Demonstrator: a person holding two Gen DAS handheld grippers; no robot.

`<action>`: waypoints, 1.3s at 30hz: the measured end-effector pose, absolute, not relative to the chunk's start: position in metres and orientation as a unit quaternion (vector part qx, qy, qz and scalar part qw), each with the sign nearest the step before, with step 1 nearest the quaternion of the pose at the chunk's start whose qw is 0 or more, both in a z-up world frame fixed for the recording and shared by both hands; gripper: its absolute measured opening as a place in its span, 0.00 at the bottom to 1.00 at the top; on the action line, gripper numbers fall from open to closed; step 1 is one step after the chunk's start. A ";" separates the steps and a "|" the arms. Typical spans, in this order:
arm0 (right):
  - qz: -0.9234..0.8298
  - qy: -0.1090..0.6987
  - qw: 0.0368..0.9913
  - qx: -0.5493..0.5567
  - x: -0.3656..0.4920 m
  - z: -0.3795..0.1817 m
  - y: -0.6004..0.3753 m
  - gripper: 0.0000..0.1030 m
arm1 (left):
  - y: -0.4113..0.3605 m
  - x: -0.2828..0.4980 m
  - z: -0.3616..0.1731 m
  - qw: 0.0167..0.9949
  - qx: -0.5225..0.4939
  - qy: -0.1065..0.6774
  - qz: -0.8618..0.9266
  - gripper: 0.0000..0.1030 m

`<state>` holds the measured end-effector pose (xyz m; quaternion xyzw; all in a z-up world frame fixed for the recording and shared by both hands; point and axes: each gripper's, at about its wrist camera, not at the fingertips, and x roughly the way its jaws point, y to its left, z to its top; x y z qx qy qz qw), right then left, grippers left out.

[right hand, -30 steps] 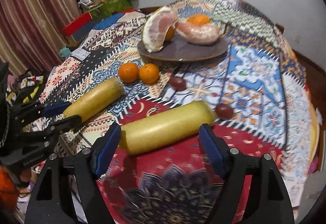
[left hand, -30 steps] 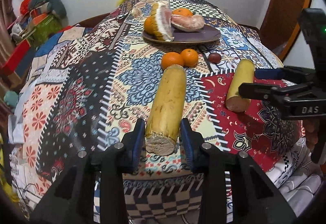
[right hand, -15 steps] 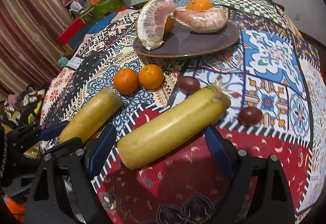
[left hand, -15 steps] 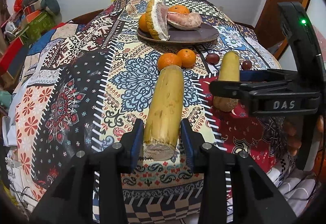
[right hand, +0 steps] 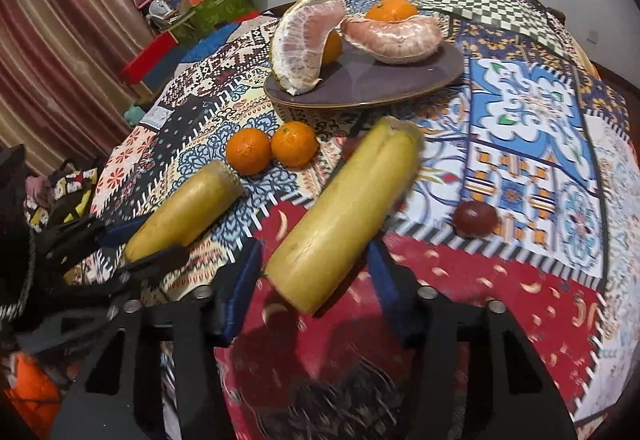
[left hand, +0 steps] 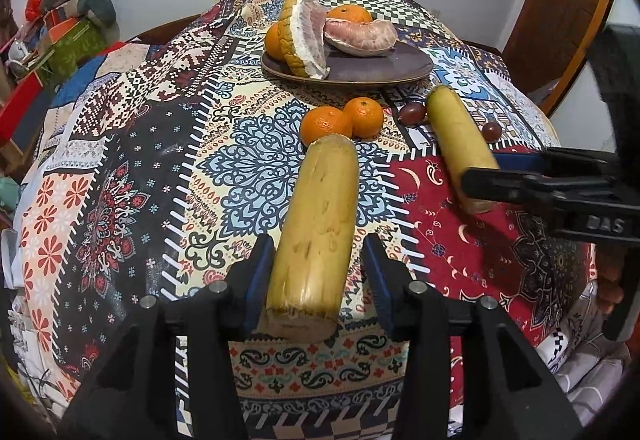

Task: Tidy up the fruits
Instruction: 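Lift both yellow cylinders and carry them toward the purple plate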

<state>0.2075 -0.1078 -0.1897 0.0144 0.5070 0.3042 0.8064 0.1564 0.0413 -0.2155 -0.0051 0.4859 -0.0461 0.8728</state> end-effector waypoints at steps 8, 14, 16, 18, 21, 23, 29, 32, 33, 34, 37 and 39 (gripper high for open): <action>0.298 0.492 0.818 -0.014 0.189 -0.178 -0.137 0.31 | 0.040 0.166 -0.217 0.871 -0.012 0.488 -0.044 0.44; 0.298 0.489 0.819 -0.044 0.175 -0.172 -0.151 0.29 | 0.036 0.157 -0.211 0.875 -0.013 0.480 -0.060 0.37; 0.301 0.489 0.817 -0.046 0.172 -0.171 -0.155 0.29 | 0.034 0.153 -0.210 0.875 -0.008 0.480 -0.064 0.36; 0.305 0.490 0.815 -0.047 0.172 -0.170 -0.157 0.29 | 0.031 0.149 -0.209 0.874 0.000 0.481 -0.065 0.36; 0.300 0.487 0.819 -0.038 0.173 -0.167 -0.159 0.29 | 0.029 0.150 -0.208 0.871 0.007 0.487 -0.069 0.36; 0.294 0.482 0.825 -0.037 0.179 -0.164 -0.157 0.29 | 0.029 0.154 -0.208 0.869 0.004 0.490 -0.071 0.36; 0.292 0.482 0.825 -0.045 0.193 -0.170 -0.143 0.29 | 0.028 0.171 -0.213 0.864 0.009 0.498 -0.073 0.37; 0.293 0.486 0.822 -0.051 0.199 -0.176 -0.135 0.30 | 0.031 0.179 -0.219 0.858 -0.006 0.508 -0.076 0.37; 0.292 0.487 0.821 -0.056 0.201 -0.178 -0.133 0.31 | 0.033 0.183 -0.223 0.853 -0.014 0.515 -0.078 0.37; 0.293 0.488 0.820 -0.056 0.202 -0.180 -0.132 0.31 | 0.034 0.185 -0.225 0.853 -0.018 0.516 -0.079 0.37; 0.295 0.497 0.814 -0.050 0.207 -0.186 -0.130 0.32 | 0.033 0.188 -0.226 0.854 -0.024 0.515 -0.077 0.37; 0.297 0.500 0.812 -0.049 0.209 -0.190 -0.128 0.32 | 0.033 0.190 -0.227 0.855 -0.025 0.513 -0.074 0.37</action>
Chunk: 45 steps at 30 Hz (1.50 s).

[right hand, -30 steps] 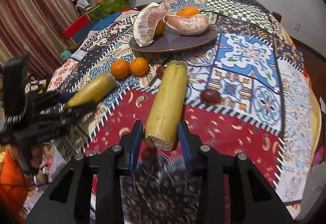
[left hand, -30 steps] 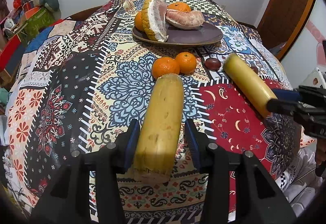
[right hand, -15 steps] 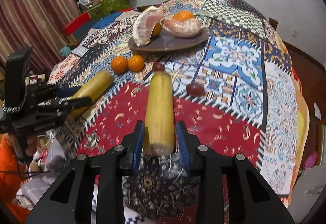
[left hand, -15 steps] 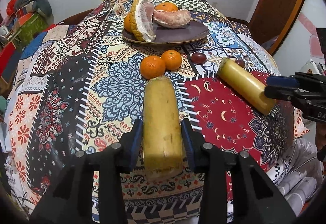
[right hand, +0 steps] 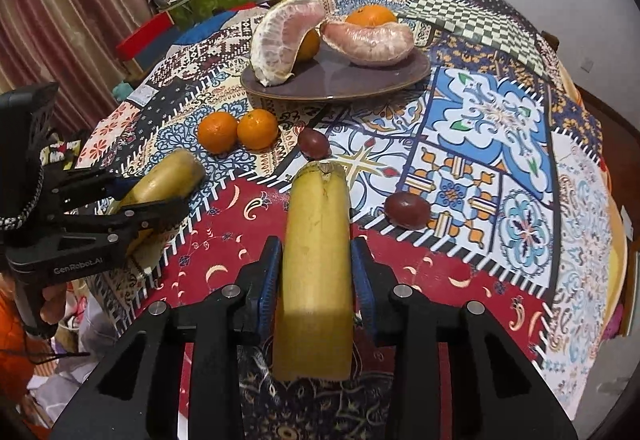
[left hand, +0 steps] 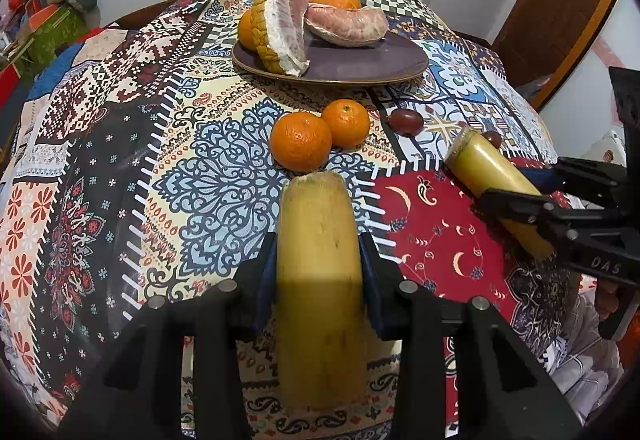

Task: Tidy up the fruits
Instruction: 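Lift both yellow cylinders and carry them toward the purple plate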

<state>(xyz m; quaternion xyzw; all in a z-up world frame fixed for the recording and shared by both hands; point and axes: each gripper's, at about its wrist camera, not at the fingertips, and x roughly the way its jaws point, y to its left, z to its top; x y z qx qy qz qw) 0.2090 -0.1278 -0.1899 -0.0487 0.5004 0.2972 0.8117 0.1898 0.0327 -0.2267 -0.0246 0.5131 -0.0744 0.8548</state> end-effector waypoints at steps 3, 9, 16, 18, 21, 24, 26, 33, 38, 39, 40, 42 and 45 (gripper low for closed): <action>0.298 0.503 0.810 -0.052 0.211 -0.195 -0.124 0.33 | 0.032 0.190 -0.226 0.856 -0.022 0.512 -0.073 0.37; 0.296 0.494 0.815 -0.061 0.210 -0.195 -0.122 0.31 | 0.031 0.185 -0.223 0.859 -0.018 0.508 -0.065 0.37; 0.301 0.482 0.822 -0.042 0.206 -0.184 -0.129 0.30 | 0.033 0.175 -0.207 0.871 -0.015 0.488 -0.060 0.37; 0.301 0.473 0.827 -0.042 0.205 -0.178 -0.130 0.30 | 0.032 0.173 -0.200 0.875 -0.014 0.480 -0.059 0.37; 0.299 0.455 0.837 -0.046 0.202 -0.166 -0.132 0.30 | 0.032 0.172 -0.189 0.882 -0.015 0.466 -0.059 0.37; 0.300 0.439 0.846 -0.045 0.201 -0.154 -0.133 0.30 | 0.031 0.171 -0.178 0.889 -0.015 0.453 -0.060 0.36; 0.300 0.428 0.852 -0.043 0.200 -0.146 -0.133 0.30 | 0.030 0.170 -0.171 0.893 -0.014 0.445 -0.061 0.36; 0.301 0.396 0.867 -0.037 0.202 -0.124 -0.135 0.30 | 0.023 0.172 -0.150 0.906 -0.010 0.417 -0.067 0.36; 0.297 0.380 0.876 -0.028 0.206 -0.114 -0.137 0.30 | 0.020 0.176 -0.138 0.914 -0.010 0.400 -0.070 0.36; 0.298 0.376 0.877 -0.024 0.208 -0.111 -0.137 0.30 | 0.019 0.177 -0.136 0.915 -0.010 0.396 -0.071 0.36; 0.298 0.374 0.878 -0.021 0.209 -0.109 -0.138 0.30 | 0.018 0.178 -0.134 0.917 -0.009 0.393 -0.071 0.36; 0.297 0.370 0.880 -0.017 0.211 -0.105 -0.139 0.30 | 0.018 0.180 -0.130 0.918 -0.009 0.389 -0.072 0.36; 0.297 0.364 0.883 -0.013 0.215 -0.101 -0.139 0.30 | 0.016 0.183 -0.126 0.921 -0.010 0.383 -0.073 0.36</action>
